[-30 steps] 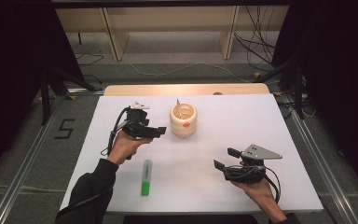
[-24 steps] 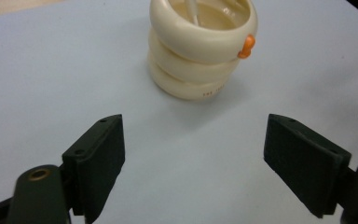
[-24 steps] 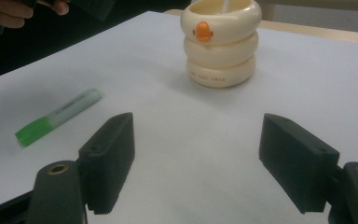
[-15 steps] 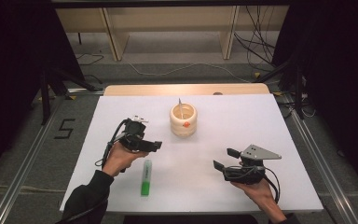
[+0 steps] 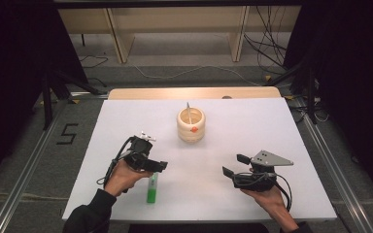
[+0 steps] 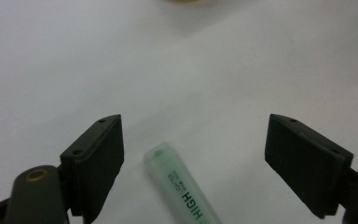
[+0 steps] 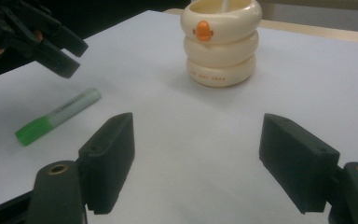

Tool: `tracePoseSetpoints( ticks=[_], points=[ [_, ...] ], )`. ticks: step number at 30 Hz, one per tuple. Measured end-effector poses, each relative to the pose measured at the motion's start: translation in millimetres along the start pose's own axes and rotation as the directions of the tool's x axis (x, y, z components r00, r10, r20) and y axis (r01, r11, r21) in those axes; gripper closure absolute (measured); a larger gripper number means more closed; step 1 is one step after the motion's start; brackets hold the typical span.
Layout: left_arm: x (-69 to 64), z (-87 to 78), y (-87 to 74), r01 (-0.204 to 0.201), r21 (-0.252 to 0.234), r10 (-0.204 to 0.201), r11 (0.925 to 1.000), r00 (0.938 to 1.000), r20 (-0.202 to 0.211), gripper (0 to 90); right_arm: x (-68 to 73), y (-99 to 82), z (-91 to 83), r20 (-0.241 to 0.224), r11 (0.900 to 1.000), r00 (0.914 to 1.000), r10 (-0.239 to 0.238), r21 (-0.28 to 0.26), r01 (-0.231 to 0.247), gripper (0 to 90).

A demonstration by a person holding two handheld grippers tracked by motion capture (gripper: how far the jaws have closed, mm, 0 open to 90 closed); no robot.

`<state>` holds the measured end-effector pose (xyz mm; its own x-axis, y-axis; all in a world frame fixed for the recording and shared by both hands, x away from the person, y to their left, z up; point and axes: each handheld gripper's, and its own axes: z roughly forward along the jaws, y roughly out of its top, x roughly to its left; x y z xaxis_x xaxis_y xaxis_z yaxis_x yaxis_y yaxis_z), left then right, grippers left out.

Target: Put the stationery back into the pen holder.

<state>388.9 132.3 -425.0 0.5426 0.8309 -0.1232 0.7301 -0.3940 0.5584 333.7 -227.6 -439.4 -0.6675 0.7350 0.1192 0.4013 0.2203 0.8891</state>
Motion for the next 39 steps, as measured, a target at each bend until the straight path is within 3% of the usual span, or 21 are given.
tracePoseSetpoints(
  ticks=[4,7,18,22,27,39],
  points=[
    [-3.3,1.8,-6.6,-0.004,0.019,0.004,0.9998,1.0000,0.001,19.3,0.7,0.3,0.0,0.001,1.0000,1.0000,0.001,0.001,-0.001,27.5],
    [-5.8,3.9,-10.7,-0.029,0.048,0.030,0.9984,0.9995,-0.009,19.3,0.3,0.0,0.8,0.001,1.0000,1.0000,0.001,0.002,-0.001,27.5],
    [-12.0,6.7,-22.2,-0.035,0.100,0.038,0.9944,0.9991,-0.021,19.7,0.8,-0.2,0.5,0.002,1.0000,1.0000,-0.002,0.000,0.002,27.5],
    [-12.2,7.4,-27.7,-0.049,0.128,0.052,0.9905,0.9985,-0.019,20.7,2.1,0.0,0.5,0.000,1.0000,1.0000,-0.003,0.000,0.003,27.4],
    [-8.7,8.0,-33.1,-0.039,0.145,0.042,0.9886,0.9990,-0.018,21.7,1.5,-0.3,1.0,0.001,1.0000,1.0000,-0.004,0.001,0.004,27.4],
    [-13.9,15.4,-42.2,-0.043,0.205,0.049,0.9777,0.9986,-0.021,22.8,2.9,-0.9,2.2,0.000,0.9999,0.9999,-0.011,0.006,0.011,27.4]
  ],
)
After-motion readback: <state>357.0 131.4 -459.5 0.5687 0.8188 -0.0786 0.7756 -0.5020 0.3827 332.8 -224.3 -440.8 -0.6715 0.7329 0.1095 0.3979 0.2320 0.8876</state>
